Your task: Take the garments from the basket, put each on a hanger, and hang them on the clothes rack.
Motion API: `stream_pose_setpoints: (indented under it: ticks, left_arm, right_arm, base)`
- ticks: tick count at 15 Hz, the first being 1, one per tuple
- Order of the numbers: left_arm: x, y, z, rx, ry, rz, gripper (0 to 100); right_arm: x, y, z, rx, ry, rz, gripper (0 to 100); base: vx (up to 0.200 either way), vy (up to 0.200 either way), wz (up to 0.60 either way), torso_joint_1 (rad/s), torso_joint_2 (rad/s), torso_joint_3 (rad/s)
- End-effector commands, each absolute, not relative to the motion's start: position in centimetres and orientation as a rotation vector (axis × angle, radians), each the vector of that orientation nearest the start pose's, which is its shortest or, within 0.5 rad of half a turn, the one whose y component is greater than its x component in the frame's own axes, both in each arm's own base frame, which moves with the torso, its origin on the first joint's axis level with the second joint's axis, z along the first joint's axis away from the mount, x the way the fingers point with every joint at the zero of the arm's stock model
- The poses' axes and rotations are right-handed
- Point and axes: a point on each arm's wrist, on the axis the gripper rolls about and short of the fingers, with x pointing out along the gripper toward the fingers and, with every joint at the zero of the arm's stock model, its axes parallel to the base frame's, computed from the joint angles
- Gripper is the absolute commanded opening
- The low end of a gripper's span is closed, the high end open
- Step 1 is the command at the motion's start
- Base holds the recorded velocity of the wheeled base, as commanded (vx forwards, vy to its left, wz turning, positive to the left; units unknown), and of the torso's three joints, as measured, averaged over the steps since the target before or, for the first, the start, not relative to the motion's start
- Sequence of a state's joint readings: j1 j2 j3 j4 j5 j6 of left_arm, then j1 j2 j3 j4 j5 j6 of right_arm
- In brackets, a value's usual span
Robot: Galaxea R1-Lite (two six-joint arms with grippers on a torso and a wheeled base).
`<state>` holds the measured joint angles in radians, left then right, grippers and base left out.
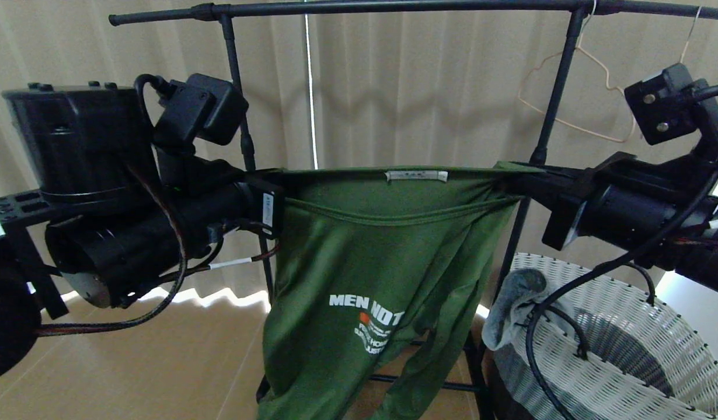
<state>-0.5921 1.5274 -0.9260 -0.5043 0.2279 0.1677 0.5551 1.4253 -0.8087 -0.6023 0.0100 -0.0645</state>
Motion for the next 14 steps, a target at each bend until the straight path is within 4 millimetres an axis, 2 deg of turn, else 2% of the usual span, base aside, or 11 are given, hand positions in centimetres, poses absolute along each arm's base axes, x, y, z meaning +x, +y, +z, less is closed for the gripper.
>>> stream_pose_setpoints:
  ticks: [1, 4, 8, 9, 11, 14]
  left_arm:
    - [22.8, -14.2, 26.3, 0.190, 0.029, -0.351, 0]
    - [23.7, -14.4, 27.1, 0.179, 0.003, -0.342, 0]
    - [24.0, -15.1, 31.4, 0.124, -0.136, -0.372, 0]
    - [24.1, -15.2, 31.9, 0.120, -0.154, -0.387, 0]
    - [23.9, -15.4, 32.0, 0.119, -0.160, -0.402, 0]
    - [23.1, -16.3, 31.7, 0.118, -0.154, -0.444, 0]
  right_arm:
    - [22.3, 13.5, 25.3, -0.069, 0.011, 0.553, 0]
    - [24.4, 12.3, 26.1, -0.063, -0.010, 0.476, 0]
    - [24.8, 11.6, 28.4, 0.008, -0.073, 0.446, 0]
    - [24.9, 11.6, 29.1, 0.025, -0.096, 0.445, 0]
    - [24.9, 11.5, 29.8, 0.035, -0.119, 0.443, 0]
    - [24.9, 11.5, 29.8, 0.035, -0.117, 0.437, 0]
  base:
    - [0.000, 0.000, 0.00, 0.000, 0.00, 0.000]
    - [0.000, 0.000, 0.00, 0.000, 0.00, 0.000]
    - [0.000, 0.000, 0.00, 0.000, 0.00, 0.000]
    - [0.000, 0.000, 0.00, 0.000, 0.00, 0.000]
    - [0.000, 0.000, 0.00, 0.000, 0.00, 0.000]
    - [0.000, 0.000, 0.00, 0.000, 0.00, 0.000]
